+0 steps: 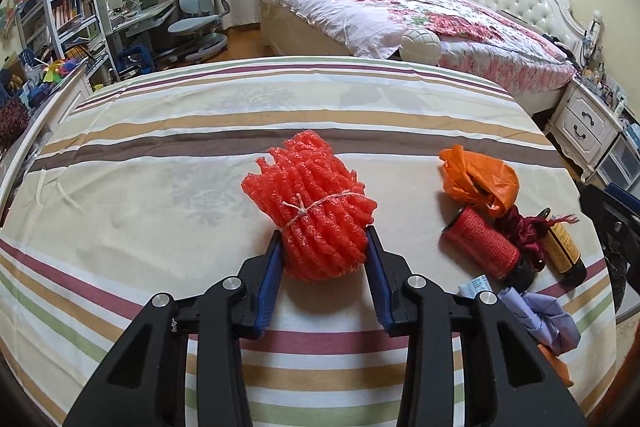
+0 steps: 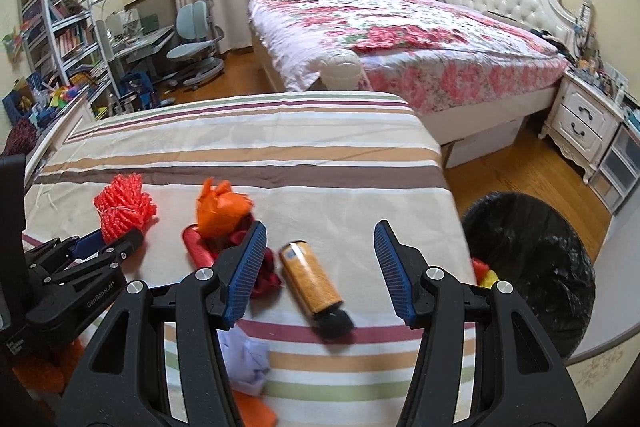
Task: Collect trash
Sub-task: 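Grasp the orange plastic bag with the right tool, then carry the red net ball and orange bag in both tools over the bin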
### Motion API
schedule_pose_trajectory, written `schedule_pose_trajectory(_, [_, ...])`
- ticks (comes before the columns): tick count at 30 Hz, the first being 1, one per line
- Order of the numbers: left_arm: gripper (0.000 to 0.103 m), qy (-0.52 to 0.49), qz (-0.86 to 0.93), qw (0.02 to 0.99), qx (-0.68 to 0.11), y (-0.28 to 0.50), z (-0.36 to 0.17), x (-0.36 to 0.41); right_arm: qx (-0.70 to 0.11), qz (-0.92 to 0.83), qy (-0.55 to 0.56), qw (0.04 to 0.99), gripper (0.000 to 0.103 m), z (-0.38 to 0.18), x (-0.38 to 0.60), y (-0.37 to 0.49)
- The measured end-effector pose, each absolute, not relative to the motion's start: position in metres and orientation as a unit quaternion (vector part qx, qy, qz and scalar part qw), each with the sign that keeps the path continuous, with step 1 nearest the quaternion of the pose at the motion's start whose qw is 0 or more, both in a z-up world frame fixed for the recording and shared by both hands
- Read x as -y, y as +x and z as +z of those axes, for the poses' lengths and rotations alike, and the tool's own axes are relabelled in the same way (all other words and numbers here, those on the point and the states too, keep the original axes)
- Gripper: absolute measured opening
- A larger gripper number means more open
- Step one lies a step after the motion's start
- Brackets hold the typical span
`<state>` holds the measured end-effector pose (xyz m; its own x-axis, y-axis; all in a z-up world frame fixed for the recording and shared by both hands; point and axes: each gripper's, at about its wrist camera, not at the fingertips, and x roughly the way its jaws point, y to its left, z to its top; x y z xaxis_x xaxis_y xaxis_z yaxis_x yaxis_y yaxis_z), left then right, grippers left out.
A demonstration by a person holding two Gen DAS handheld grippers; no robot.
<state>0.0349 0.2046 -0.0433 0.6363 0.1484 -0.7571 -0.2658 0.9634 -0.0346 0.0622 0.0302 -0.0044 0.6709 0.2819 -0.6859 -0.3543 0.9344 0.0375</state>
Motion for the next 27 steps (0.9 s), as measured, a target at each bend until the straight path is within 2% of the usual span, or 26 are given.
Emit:
schedule_pose_trajectory(21, [0.040, -0.106, 0.177, 0.891, -0.405, 0.004, -0.046, -0.294, -0.400, 0.213, -0.155, 0.878, 0.055, -0.026, -0.127, 0.077])
schedule_pose_trajectory(27, [0.040, -0.108, 0.172, 0.892, -0.404, 0.005, -0.046, -0.292, -0.406, 0.212, -0.158, 0.875, 0.049, -0.028, -0.126, 0.078])
